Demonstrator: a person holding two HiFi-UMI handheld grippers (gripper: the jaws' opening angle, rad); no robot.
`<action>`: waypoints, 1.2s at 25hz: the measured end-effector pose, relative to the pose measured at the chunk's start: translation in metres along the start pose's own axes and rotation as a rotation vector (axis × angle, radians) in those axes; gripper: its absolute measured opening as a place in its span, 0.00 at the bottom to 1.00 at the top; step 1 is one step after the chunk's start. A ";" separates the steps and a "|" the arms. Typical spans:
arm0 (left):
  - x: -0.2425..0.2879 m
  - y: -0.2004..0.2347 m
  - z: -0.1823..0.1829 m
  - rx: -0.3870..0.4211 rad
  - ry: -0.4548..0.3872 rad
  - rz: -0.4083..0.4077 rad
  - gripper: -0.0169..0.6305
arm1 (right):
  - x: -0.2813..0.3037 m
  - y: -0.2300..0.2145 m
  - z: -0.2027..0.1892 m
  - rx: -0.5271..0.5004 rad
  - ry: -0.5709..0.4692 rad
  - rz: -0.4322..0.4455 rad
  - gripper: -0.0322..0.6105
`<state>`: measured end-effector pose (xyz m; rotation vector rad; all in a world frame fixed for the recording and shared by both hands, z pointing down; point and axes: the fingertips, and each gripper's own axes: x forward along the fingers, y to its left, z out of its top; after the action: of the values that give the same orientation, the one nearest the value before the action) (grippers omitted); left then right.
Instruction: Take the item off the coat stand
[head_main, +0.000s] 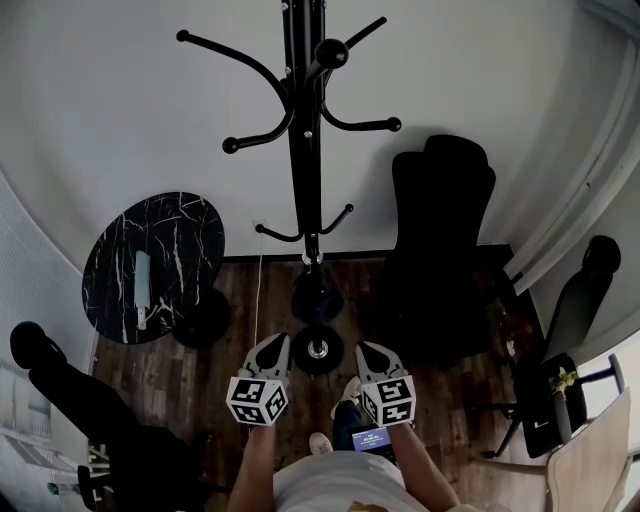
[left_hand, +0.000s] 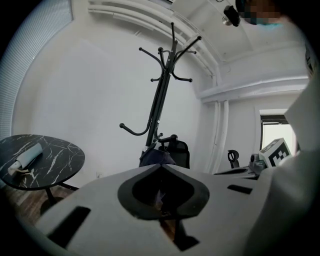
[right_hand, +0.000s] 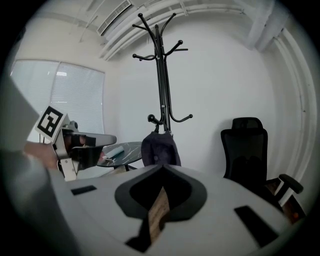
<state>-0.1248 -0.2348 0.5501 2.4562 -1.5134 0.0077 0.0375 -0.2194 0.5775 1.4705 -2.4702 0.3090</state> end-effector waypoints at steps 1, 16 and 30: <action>0.002 0.000 0.000 0.000 0.002 0.002 0.06 | 0.001 -0.002 -0.001 0.003 0.001 -0.001 0.07; 0.020 0.019 -0.012 0.032 0.060 0.078 0.06 | 0.025 -0.018 0.007 0.044 -0.009 0.013 0.07; 0.053 0.035 -0.037 -0.024 0.129 0.058 0.06 | 0.054 -0.032 -0.007 0.040 0.052 0.011 0.07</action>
<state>-0.1262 -0.2876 0.6009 2.3439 -1.5189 0.1552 0.0419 -0.2773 0.6027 1.4454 -2.4456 0.3957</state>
